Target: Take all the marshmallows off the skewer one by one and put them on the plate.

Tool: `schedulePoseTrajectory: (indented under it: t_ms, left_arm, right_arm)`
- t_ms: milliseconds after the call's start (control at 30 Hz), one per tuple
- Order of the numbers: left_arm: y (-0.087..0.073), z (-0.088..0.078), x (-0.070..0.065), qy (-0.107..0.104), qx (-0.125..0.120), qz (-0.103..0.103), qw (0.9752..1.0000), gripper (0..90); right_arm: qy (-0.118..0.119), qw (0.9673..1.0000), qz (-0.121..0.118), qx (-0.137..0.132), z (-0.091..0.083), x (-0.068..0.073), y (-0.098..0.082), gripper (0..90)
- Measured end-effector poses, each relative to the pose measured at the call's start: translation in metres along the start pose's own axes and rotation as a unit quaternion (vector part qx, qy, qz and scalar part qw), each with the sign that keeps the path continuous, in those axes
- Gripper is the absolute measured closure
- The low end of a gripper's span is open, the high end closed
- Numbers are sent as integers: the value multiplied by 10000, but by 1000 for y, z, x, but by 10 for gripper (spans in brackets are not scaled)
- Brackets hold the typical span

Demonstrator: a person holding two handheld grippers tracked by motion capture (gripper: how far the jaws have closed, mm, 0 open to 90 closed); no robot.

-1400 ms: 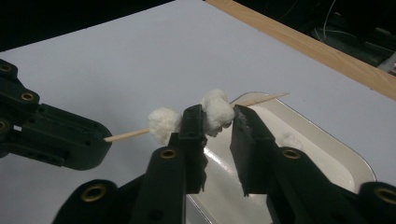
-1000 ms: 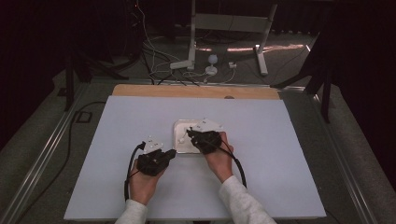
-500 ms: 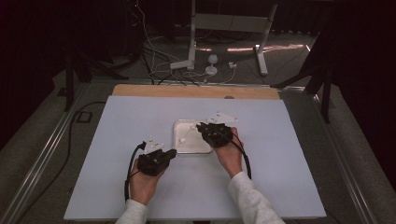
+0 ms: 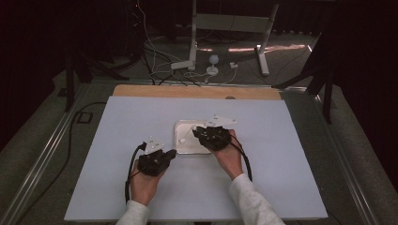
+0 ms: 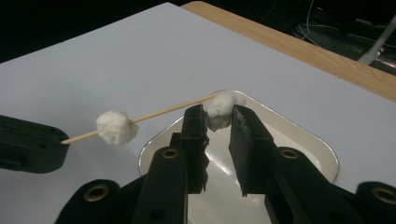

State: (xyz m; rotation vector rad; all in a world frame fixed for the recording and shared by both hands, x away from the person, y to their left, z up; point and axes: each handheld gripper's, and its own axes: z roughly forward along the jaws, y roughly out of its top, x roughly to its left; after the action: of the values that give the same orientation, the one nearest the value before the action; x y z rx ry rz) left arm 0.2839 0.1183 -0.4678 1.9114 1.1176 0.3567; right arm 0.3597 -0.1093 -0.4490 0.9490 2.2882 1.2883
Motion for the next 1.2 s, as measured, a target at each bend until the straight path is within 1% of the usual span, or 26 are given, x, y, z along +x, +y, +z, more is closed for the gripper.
schedulePoseTrajectory:
  t_ms: [133,233,367,433,633,767,900,1067,1200]
  left_arm:
    - [0,0,1,-2,12,-19,10000,899]
    - [0,0,1,1,9,-15,10000,899]
    - [0,0,1,1,10,-17,10000,899]
    - [0,0,1,-1,8,-15,10000,899]
    - [0,0,2,2,4,-25,10000,899]
    - [0,0,2,3,7,-33,10000,898]
    - [0,0,2,1,6,-31,10000,898]
    - [0,0,1,-2,12,-27,10000,898]
    - [0,0,1,0,9,-33,10000,898]
  right_arm:
    - [-34,10000,-46,23,0,1,0,741]
    - [-152,9999,-31,60,1,-1,-1,717]
    - [-187,9998,6,68,1,-2,-2,642]
    - [-154,9998,38,85,0,-2,-3,611]
    - [-109,9999,-2,96,0,2,-4,544]
    - [0,9999,-18,105,-1,5,-4,505]
    - [32,9999,-106,109,-2,10,-4,462]
    - [107,9998,-156,87,-5,15,-3,434]
    - [167,9995,-246,103,-5,20,-3,420]
